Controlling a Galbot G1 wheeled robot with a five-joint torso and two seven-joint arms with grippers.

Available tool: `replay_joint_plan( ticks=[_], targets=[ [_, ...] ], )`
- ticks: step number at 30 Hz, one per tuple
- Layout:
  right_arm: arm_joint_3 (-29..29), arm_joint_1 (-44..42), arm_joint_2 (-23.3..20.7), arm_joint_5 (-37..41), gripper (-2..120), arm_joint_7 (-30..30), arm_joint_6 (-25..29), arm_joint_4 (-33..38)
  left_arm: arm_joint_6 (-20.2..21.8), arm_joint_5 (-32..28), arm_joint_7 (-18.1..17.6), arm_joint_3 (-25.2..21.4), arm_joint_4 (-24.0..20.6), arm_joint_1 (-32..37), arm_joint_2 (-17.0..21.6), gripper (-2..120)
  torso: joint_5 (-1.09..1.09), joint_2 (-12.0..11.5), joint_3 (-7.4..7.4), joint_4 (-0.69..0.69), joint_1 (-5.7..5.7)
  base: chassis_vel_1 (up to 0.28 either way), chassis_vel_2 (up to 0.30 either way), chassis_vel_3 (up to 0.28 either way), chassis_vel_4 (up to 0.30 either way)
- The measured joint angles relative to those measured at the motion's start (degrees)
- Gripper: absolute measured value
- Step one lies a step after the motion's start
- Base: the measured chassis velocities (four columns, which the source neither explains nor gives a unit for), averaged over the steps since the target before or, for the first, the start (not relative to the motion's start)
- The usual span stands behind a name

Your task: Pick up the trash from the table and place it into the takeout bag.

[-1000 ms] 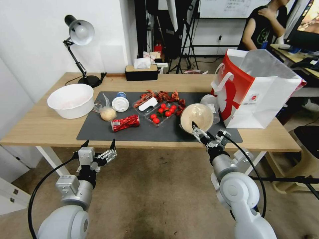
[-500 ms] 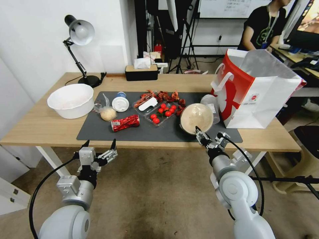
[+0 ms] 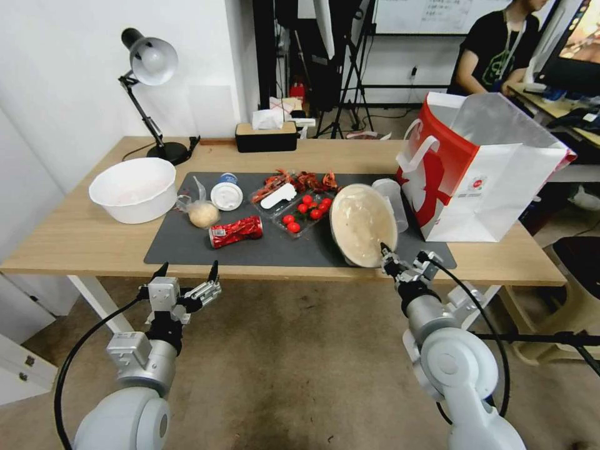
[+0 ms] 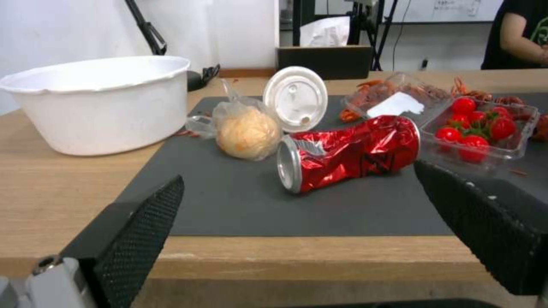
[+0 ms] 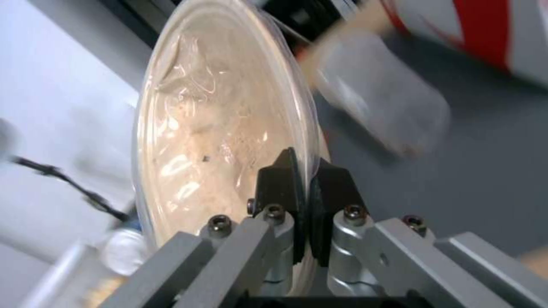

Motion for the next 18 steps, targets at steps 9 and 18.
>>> replay_joint_plan(
  ticks=[9,18],
  targets=[
    [7.7,2.9,-12.0,0.5,0,-9.4,3.4,7.3,-0.6,0.0,0.0,0.2,0.0,0.1,0.2,100,0.01,0.0,0.00,0.00,0.00,0.000,0.000,0.000,0.000],
    [13.1,10.4,-25.1,-6.4,0,-11.0,6.3,1.5,-0.9,0.4,0.1,0.7,0.1,0.3,-0.2,100,0.02,0.0,0.00,0.00,0.00,0.000,0.000,0.000,0.000]
  ],
)
